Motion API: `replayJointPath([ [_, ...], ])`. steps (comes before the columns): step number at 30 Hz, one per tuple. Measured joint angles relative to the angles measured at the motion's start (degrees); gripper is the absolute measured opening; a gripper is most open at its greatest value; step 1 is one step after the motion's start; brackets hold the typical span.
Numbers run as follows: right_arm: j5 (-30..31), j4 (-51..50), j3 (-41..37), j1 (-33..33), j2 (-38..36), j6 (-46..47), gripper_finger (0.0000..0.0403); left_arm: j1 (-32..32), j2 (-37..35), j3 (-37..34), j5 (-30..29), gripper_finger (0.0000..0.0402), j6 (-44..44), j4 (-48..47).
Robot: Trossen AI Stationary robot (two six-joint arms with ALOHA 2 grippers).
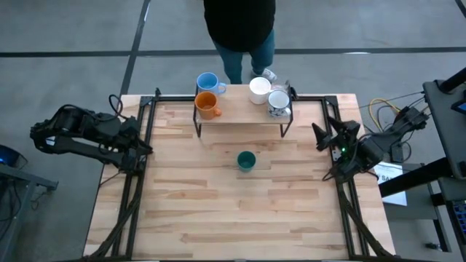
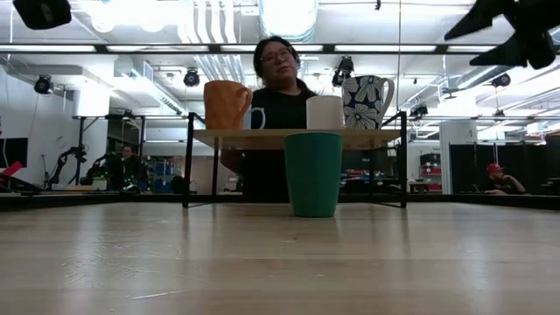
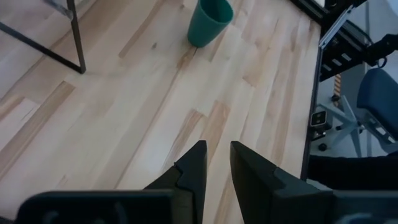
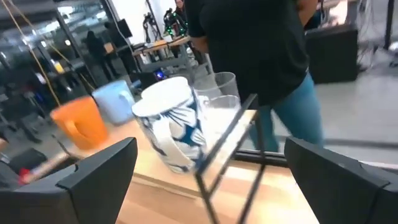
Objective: Stack small to large cups/mugs on shelf
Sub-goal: Put the green cup on the shelf
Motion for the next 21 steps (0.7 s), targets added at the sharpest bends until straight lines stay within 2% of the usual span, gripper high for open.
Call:
replayJointPath([
  [4,-1.4,0.0,-3.9,0.0,0.0,-2.0,0.0400,0.0,0.0,-0.1,0.0,0.0057,0.0,1.1],
  [11,-15.1,4.8,-12.9,0.0,0.5,3.9,0.0400,0.0,0.0,-0.1,0.0,0.0057,0.5,2.1],
  [16,-16.9,19.4,-19.2,0.0,0.5,0.5,0.0400,0.0,0.0,-0.1,0.0,0.0057,0.6,2.2],
  [19,-17.1,32.5,-22.3,0.0,1.4,-5.3,0.0400,0.0,0.0,-0.1,0.0,0.0057,1.5,2.7],
  [21,-19.2,42.6,-24.2,0.0,2.2,-10.7,0.0400,0.0,0.0,-0.1,-0.1,0.0057,3.9,3.6],
])
